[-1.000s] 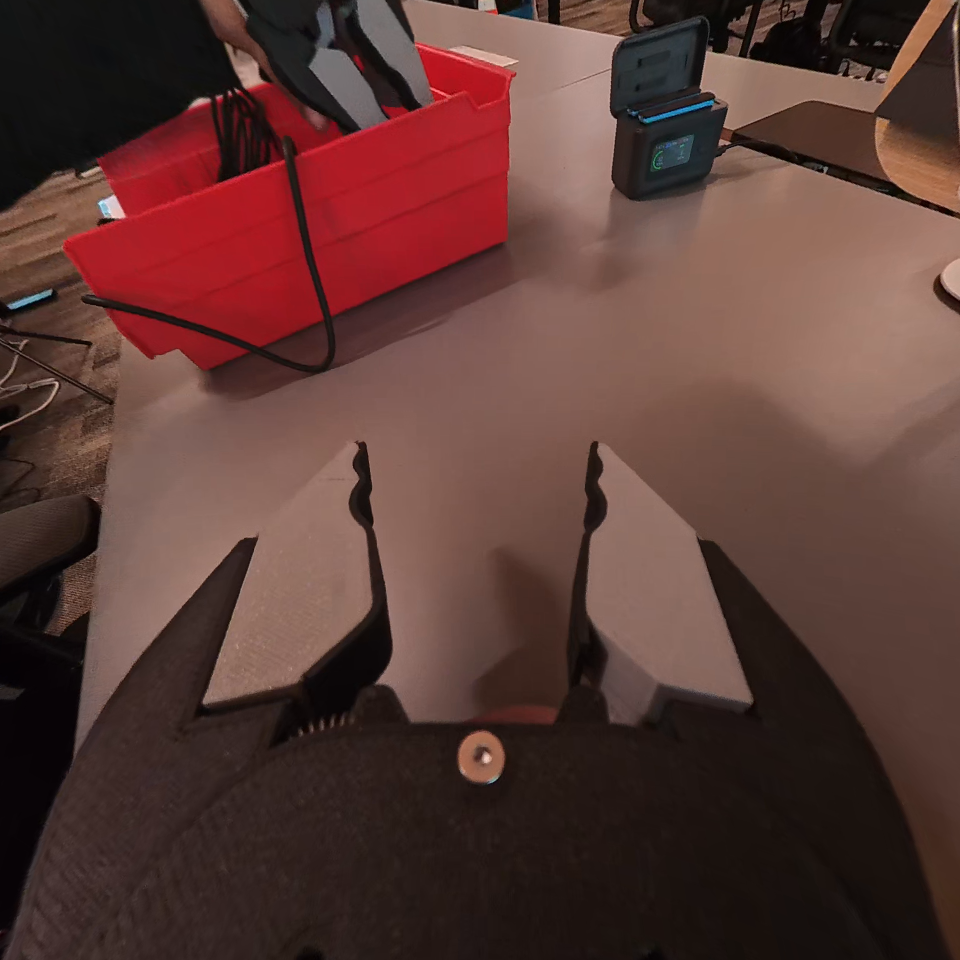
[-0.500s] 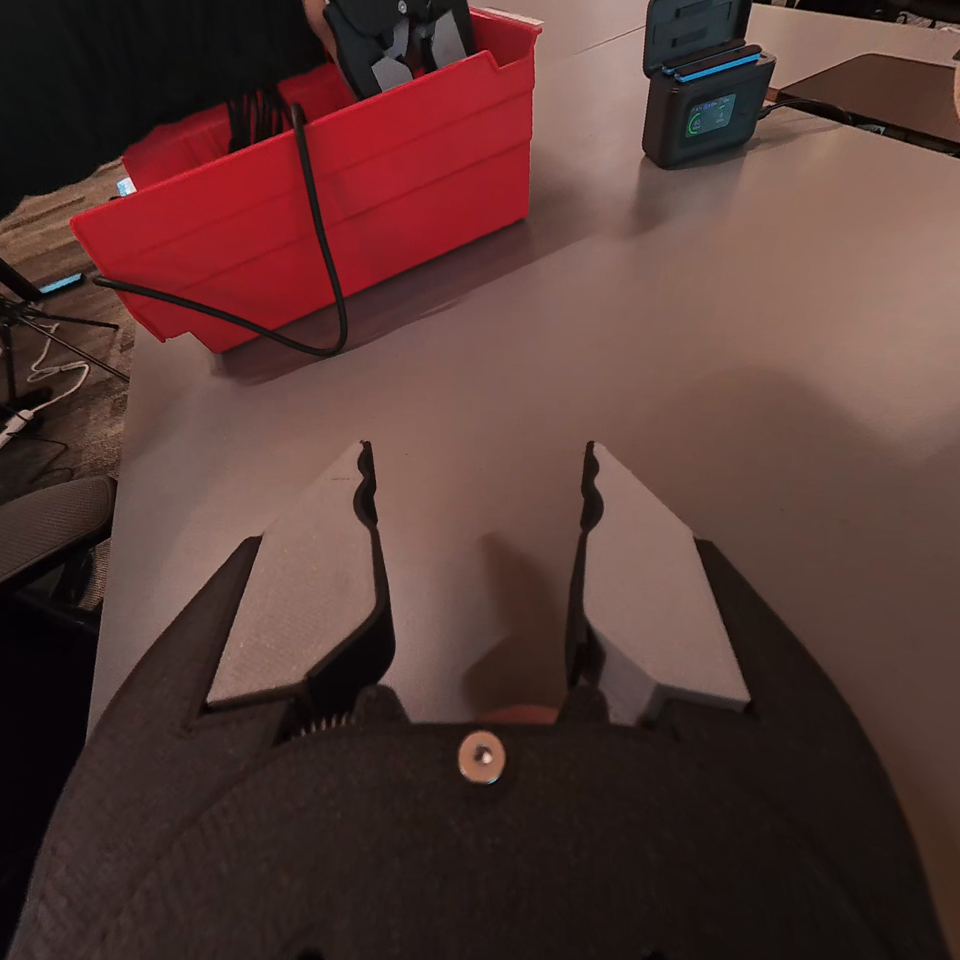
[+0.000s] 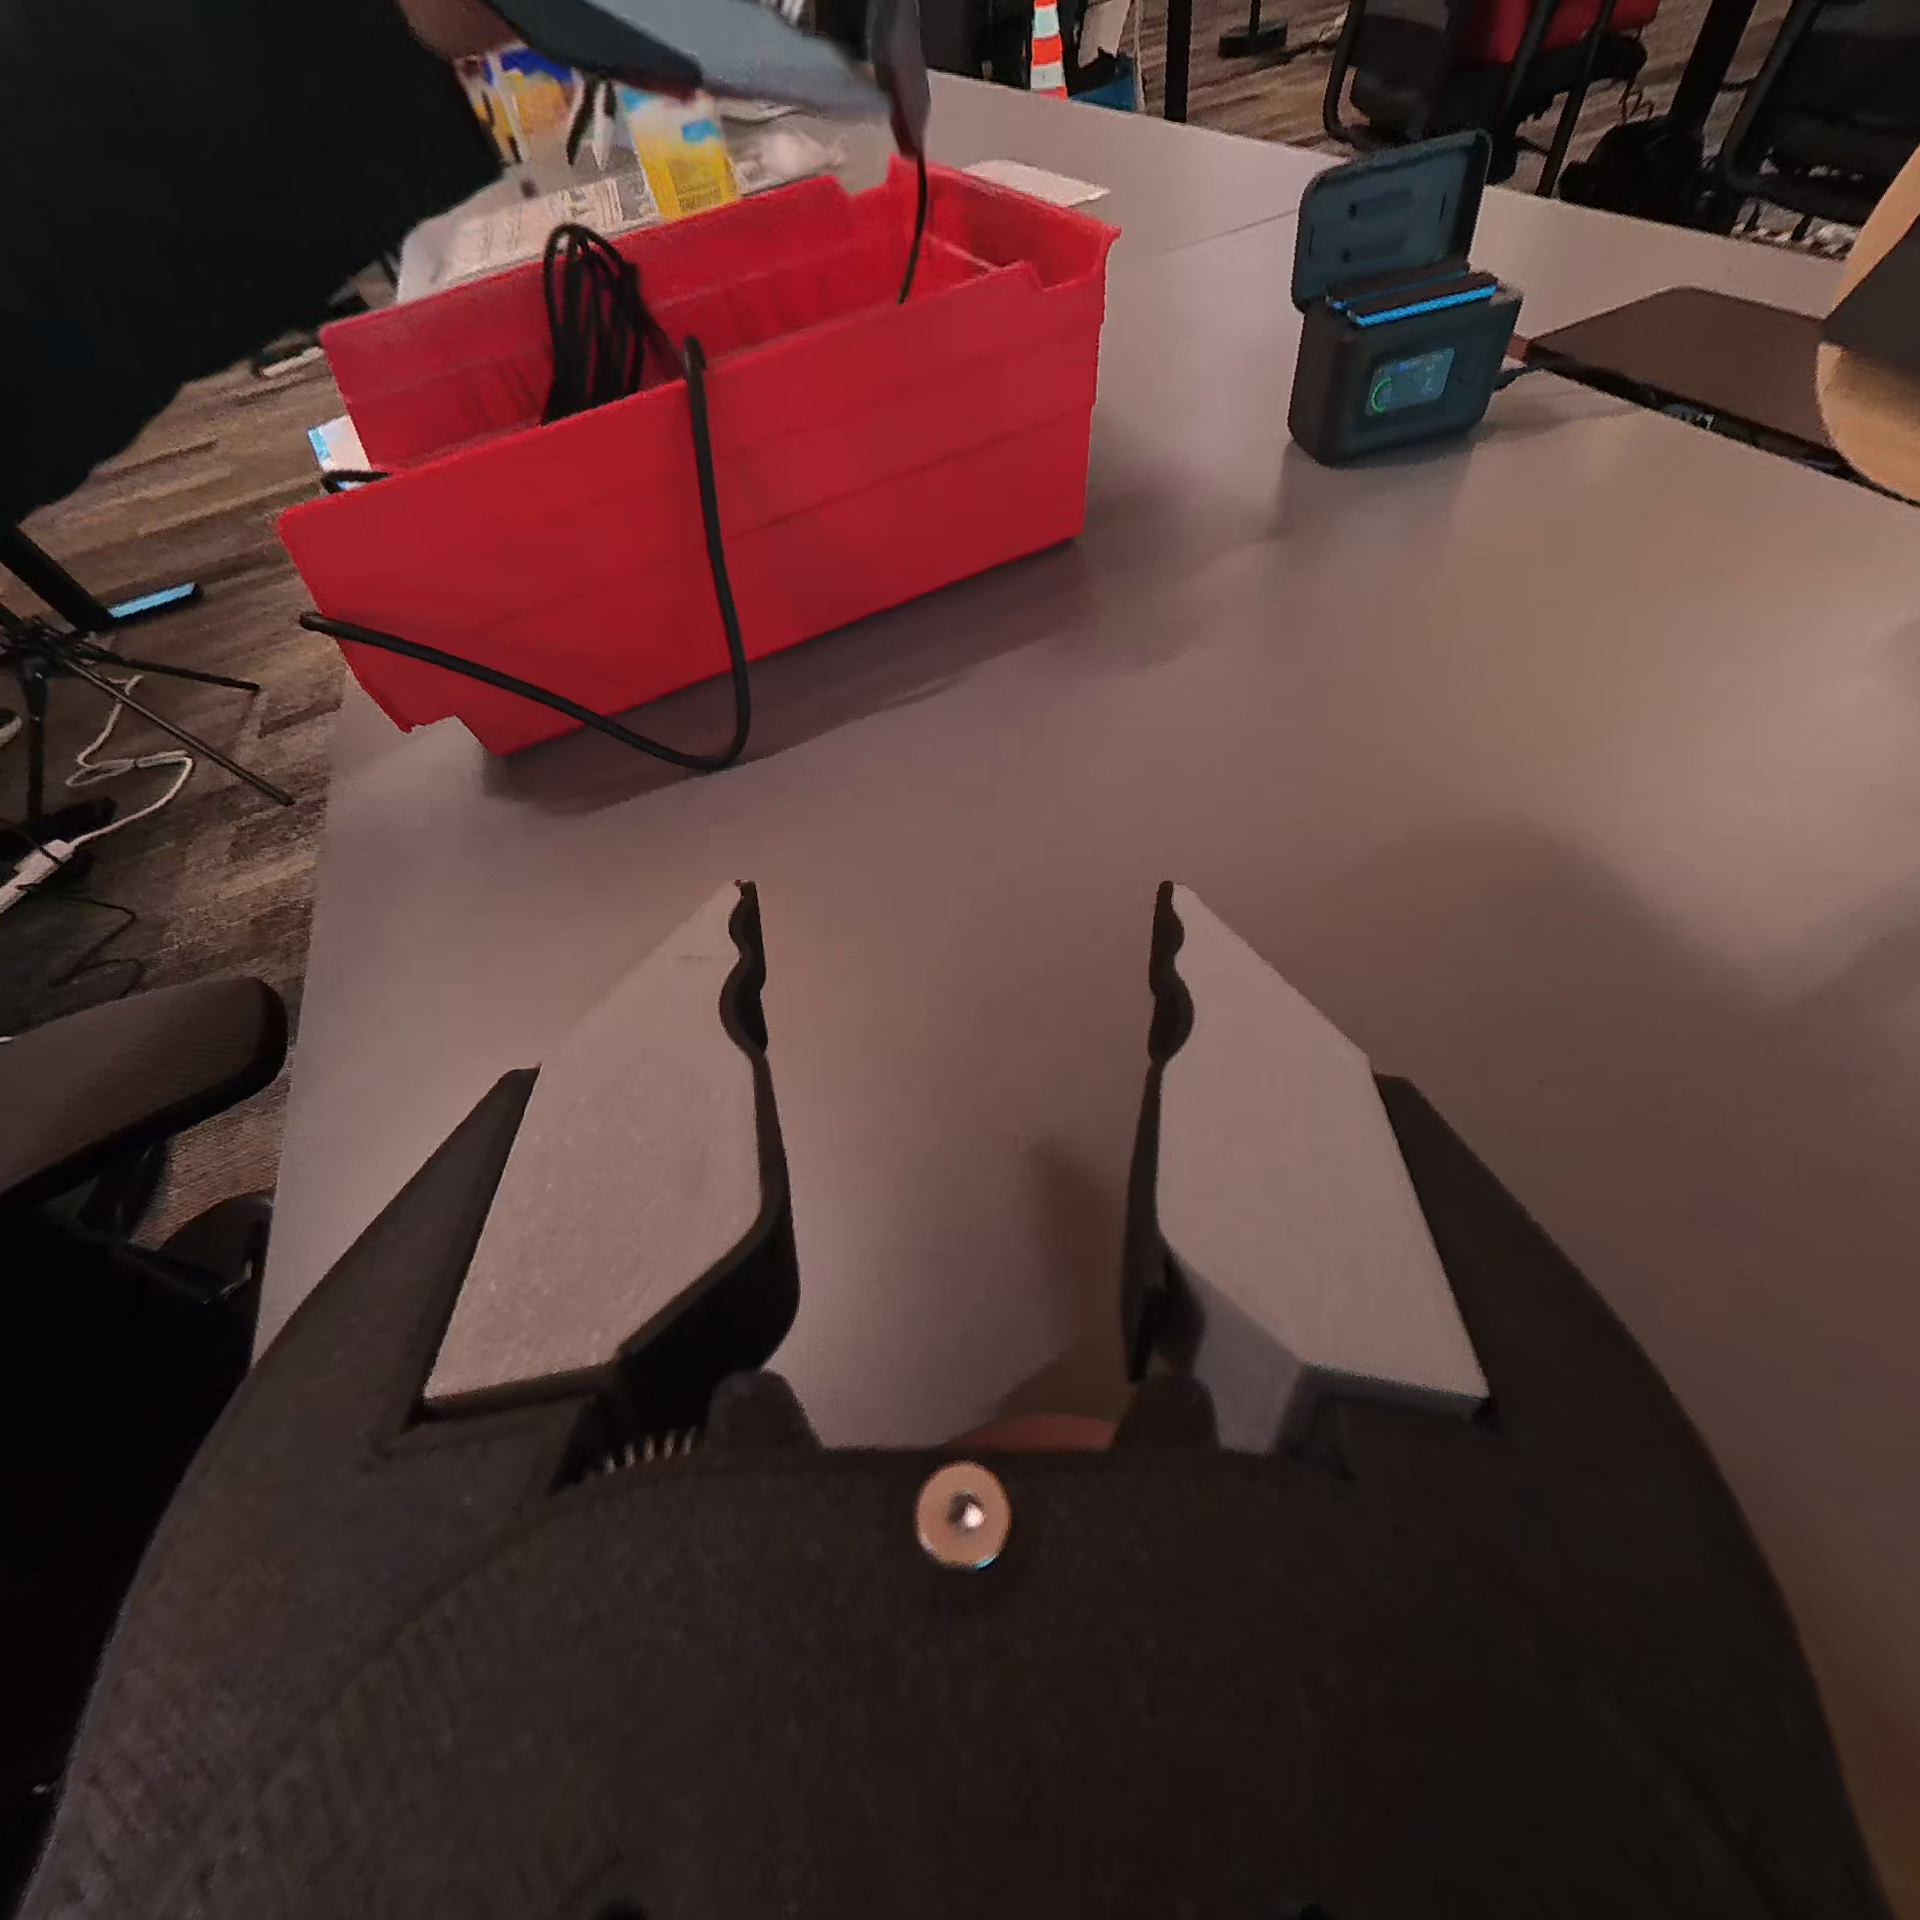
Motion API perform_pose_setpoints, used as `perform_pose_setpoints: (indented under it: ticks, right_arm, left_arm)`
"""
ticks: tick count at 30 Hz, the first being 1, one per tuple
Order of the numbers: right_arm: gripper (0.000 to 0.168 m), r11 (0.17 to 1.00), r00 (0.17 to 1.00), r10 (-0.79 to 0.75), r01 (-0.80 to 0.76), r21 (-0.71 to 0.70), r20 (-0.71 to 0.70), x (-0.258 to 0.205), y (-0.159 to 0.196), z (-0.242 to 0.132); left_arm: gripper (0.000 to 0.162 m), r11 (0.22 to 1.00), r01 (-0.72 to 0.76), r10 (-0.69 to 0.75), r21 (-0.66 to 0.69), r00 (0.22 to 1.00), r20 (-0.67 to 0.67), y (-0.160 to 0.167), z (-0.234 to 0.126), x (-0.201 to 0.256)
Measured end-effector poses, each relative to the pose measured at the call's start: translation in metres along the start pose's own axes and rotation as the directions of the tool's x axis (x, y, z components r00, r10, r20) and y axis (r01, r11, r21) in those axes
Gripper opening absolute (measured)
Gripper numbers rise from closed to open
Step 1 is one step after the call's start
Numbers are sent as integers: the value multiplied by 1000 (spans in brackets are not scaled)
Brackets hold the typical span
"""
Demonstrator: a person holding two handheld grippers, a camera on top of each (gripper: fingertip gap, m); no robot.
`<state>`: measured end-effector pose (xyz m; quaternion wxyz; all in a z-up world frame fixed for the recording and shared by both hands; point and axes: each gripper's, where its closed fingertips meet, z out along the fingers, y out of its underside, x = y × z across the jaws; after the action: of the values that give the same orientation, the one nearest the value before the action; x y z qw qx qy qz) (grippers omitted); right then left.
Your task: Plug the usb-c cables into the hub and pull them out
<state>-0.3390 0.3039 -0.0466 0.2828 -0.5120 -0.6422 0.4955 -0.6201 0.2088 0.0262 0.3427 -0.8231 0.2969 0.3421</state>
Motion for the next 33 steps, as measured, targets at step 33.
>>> perform_pose_setpoints:
  ticks: [33]
  right_arm:
    - [17,936,989,-126,92,339,77,-23,-64,-55]
  left_arm:
    - [20,912,-311,185,267,894,408,-279,-33,144]
